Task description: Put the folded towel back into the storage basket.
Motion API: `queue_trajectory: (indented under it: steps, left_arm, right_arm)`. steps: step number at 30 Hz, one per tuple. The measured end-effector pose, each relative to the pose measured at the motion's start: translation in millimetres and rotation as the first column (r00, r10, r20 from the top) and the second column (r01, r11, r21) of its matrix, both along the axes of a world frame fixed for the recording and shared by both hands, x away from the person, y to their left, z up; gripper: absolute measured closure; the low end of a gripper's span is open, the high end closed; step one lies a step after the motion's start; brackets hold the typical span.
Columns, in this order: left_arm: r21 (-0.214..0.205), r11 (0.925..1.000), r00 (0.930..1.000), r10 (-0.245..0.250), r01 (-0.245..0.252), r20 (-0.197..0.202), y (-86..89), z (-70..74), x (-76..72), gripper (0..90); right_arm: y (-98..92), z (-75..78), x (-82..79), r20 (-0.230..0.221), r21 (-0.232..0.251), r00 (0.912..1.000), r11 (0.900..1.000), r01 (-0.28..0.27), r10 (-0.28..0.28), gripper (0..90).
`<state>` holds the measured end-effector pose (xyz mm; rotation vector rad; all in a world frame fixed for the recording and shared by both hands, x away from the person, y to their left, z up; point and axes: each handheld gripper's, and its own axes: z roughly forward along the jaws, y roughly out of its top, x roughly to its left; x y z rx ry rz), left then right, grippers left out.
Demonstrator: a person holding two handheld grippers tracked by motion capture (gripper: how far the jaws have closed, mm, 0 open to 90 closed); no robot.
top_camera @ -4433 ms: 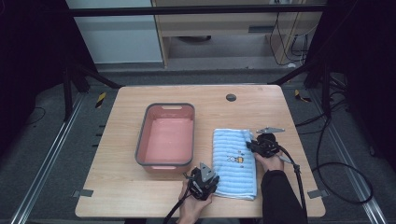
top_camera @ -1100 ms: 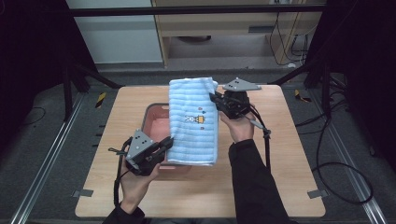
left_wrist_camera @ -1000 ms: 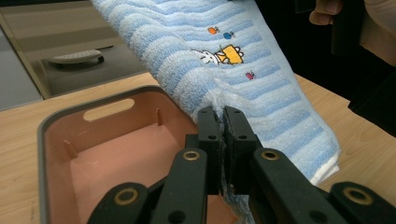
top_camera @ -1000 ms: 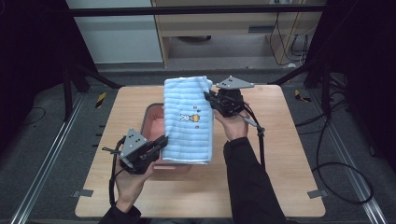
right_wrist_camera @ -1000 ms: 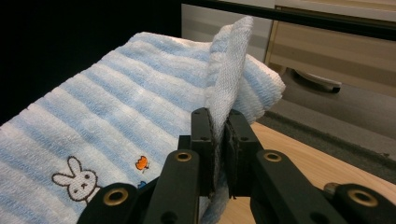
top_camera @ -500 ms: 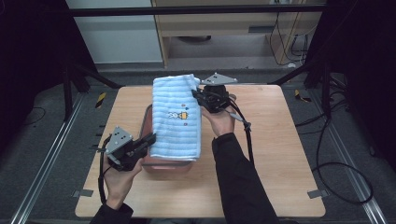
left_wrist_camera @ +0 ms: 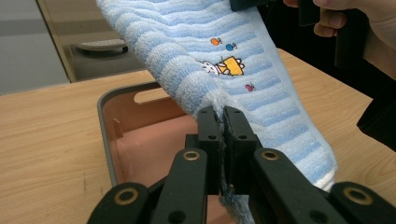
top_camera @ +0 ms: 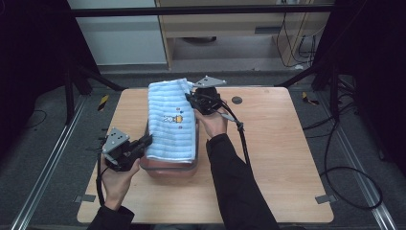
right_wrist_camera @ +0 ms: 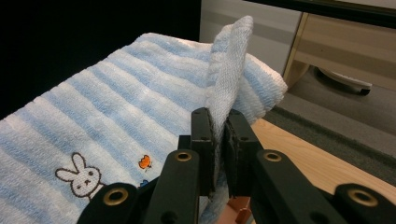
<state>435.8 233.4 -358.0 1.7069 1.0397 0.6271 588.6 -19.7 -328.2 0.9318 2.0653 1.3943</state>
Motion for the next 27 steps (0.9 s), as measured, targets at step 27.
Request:
queue_trajectory:
  steps: [27]
  left_arm:
    - [0.119,0.9927,0.9932,0.032,-0.019,-0.111,-7.0,-49.3,20.6,86.3]
  right_arm:
    - [12.1,-59.8,17.9,-0.077,-0.053,0.9970,0.9986,-0.002,-0.002,83.7]
